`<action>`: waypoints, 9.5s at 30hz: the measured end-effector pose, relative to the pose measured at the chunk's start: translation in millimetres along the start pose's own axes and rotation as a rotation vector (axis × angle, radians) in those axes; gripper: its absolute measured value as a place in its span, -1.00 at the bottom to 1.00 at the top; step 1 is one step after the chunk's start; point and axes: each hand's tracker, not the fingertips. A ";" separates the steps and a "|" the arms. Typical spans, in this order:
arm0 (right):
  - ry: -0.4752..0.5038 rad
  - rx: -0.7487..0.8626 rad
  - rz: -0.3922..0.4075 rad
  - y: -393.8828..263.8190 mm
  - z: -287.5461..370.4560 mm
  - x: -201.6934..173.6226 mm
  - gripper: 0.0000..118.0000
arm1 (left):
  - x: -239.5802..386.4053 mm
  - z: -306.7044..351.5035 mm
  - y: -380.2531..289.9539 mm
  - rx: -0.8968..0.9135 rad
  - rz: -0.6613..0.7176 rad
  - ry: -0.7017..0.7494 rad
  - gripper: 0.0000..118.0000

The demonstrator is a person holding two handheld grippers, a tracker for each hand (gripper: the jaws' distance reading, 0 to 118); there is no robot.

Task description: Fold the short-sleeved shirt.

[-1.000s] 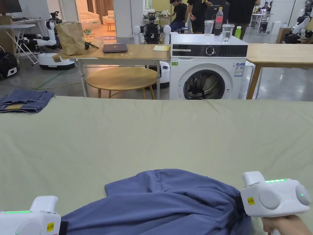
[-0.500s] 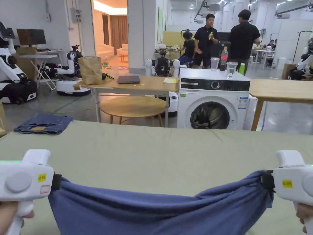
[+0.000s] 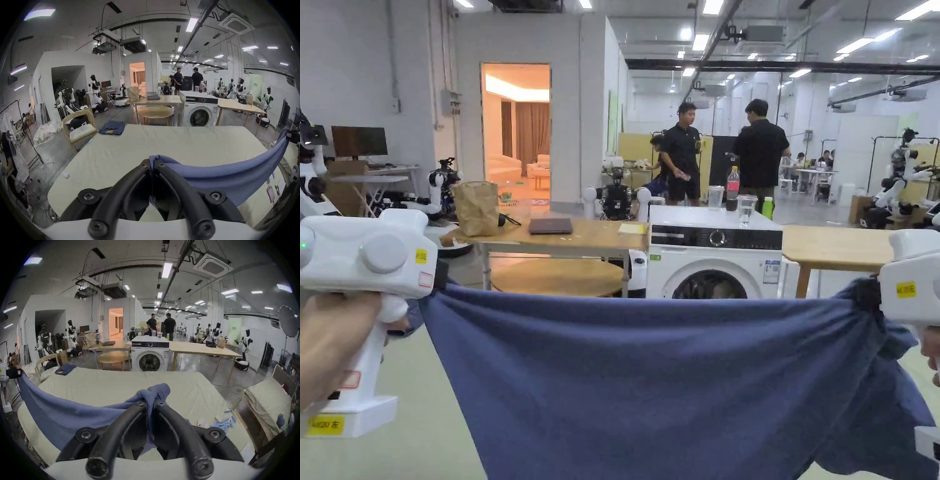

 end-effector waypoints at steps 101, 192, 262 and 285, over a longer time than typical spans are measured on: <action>-0.020 -0.241 -0.068 -345.3 56.3 16.8 -1.00 | -8.8 -27.9 -337.4 -0.474 -0.053 -0.112 0.87; -0.069 0.201 0.034 157.8 -25.4 20.5 -0.97 | 104.8 -40.2 137.3 0.087 -0.133 -0.005 -1.00; 0.053 -0.333 -0.041 -381.2 104.3 46.7 -0.97 | 22.6 36.5 -363.0 -0.343 -0.102 -0.184 -1.00; -0.041 -0.336 -0.176 -373.9 100.1 70.4 -1.00 | -2.9 44.9 -357.7 -0.339 0.054 -0.154 -1.00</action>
